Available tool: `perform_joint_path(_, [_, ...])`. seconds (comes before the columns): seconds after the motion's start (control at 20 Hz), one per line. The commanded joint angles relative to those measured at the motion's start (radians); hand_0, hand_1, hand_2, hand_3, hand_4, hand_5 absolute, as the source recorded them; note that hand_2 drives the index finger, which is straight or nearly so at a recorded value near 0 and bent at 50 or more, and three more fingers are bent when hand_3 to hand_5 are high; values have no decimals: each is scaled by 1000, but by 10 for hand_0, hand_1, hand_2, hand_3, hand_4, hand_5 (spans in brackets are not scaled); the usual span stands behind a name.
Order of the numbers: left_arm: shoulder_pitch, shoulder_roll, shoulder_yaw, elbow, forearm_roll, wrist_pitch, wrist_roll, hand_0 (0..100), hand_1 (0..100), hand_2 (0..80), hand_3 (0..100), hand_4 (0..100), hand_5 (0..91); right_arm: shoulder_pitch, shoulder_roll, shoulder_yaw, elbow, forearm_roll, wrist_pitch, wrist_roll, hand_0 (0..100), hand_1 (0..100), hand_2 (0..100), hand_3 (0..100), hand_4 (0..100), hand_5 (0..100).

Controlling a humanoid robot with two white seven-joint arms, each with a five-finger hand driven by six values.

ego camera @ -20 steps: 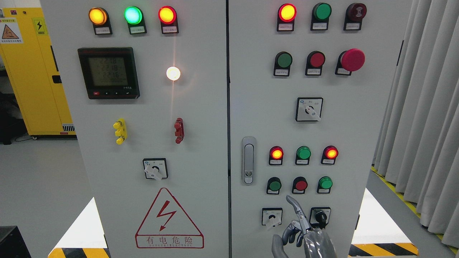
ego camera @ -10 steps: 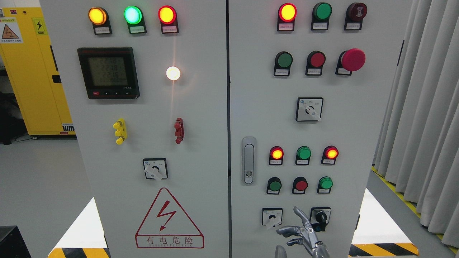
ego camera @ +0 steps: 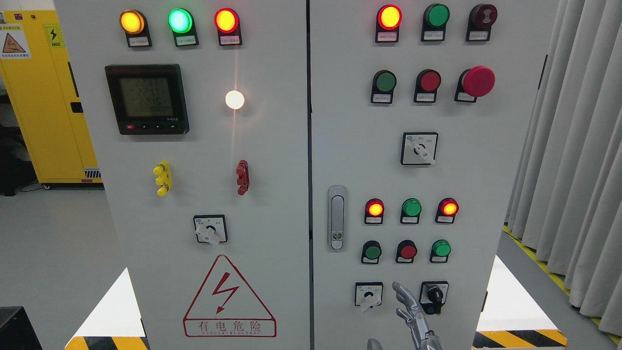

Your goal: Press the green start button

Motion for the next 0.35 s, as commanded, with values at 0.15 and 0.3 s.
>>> perform_joint_path(0.15, [0, 0, 0, 0, 0, 0, 0, 120, 556, 0, 0, 0, 0, -1, 1, 18, 4, -10, 0, 5, 425, 695, 0, 0, 0, 0])
perform_joint_path(0.3, [0, 0, 0, 0, 0, 0, 0, 120, 556, 0, 0, 0, 0, -1, 1, 24, 4, -10, 0, 5, 413, 697, 0, 0, 0, 0])
